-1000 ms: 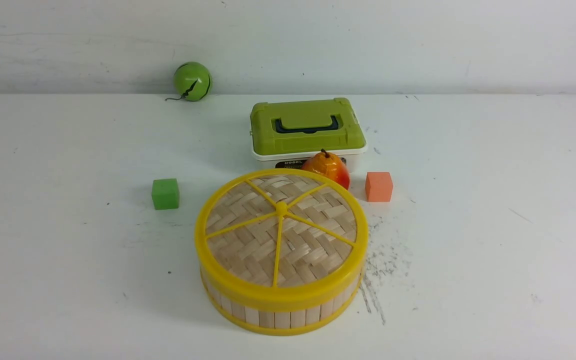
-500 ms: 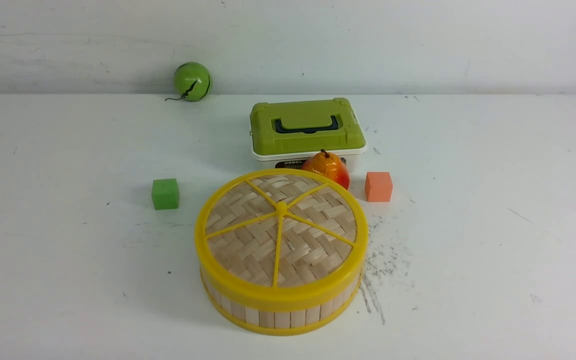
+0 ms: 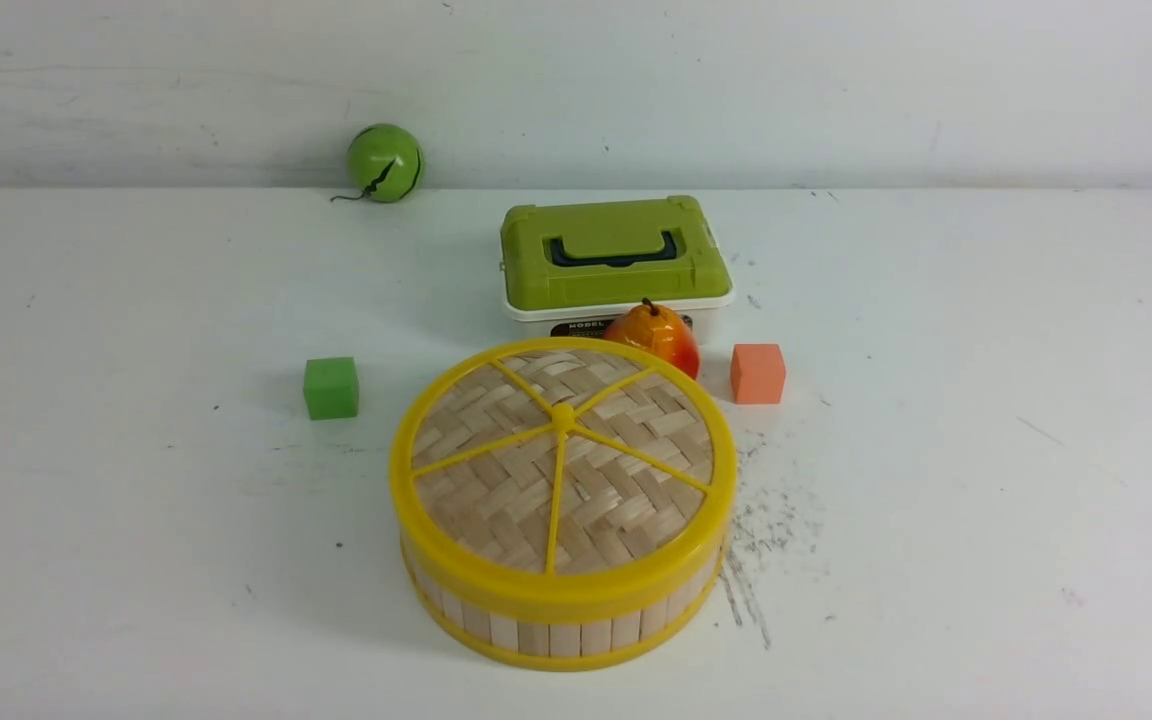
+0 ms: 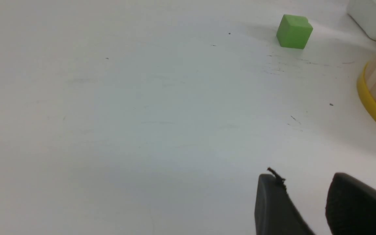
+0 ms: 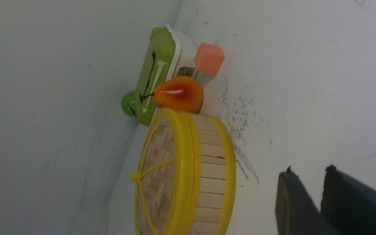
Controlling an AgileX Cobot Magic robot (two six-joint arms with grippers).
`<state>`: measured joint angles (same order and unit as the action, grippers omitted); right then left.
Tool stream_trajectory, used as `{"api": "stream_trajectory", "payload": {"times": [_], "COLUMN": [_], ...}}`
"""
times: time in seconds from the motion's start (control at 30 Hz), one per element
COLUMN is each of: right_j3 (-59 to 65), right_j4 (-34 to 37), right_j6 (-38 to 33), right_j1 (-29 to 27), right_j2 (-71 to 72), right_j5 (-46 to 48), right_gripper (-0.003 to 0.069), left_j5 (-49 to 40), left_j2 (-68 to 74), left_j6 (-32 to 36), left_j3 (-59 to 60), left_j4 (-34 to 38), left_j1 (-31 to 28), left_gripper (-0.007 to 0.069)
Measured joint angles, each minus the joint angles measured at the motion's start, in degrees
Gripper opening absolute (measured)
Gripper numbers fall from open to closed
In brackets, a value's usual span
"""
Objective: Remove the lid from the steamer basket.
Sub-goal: Use the right arm to lift the lid of the steamer
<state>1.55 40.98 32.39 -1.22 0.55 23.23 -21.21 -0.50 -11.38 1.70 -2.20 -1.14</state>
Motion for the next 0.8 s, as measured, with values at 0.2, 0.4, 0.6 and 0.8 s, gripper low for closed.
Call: {"api": "stream_trajectory", "payload": {"times": [0.2,0.4,0.6,0.8], "right_j3": [-5.7,-25.1,-49.2,-68.0], "right_j4": [-0.5,-6.5,-19.2,-25.0], "right_j6": [-17.3,-37.7,-52.9,-54.3], "right_j1": [0.0,0.0,1.1,7.2], "right_j2": [-0.1,-13.5,-37.5,-58.2], "right_j5": [0.3,9.0,30.4,43.8], "right_gripper": [0.0124,-0.0013,-0.0022,-0.0022], "left_j5": [0.0,0.0,0.0,0.0], "left_j2": [0.0,0.0,0.0,0.0], "left_j6": [0.0,0.0,0.0,0.0], "left_j3": [0.0,0.0,0.0,0.0], "left_j4": [0.0,0.0,0.0,0.0], "left_j1": [0.0,0.0,0.0,0.0], "left_gripper": [0.0239,0.0239,0.0239,0.0239]}}
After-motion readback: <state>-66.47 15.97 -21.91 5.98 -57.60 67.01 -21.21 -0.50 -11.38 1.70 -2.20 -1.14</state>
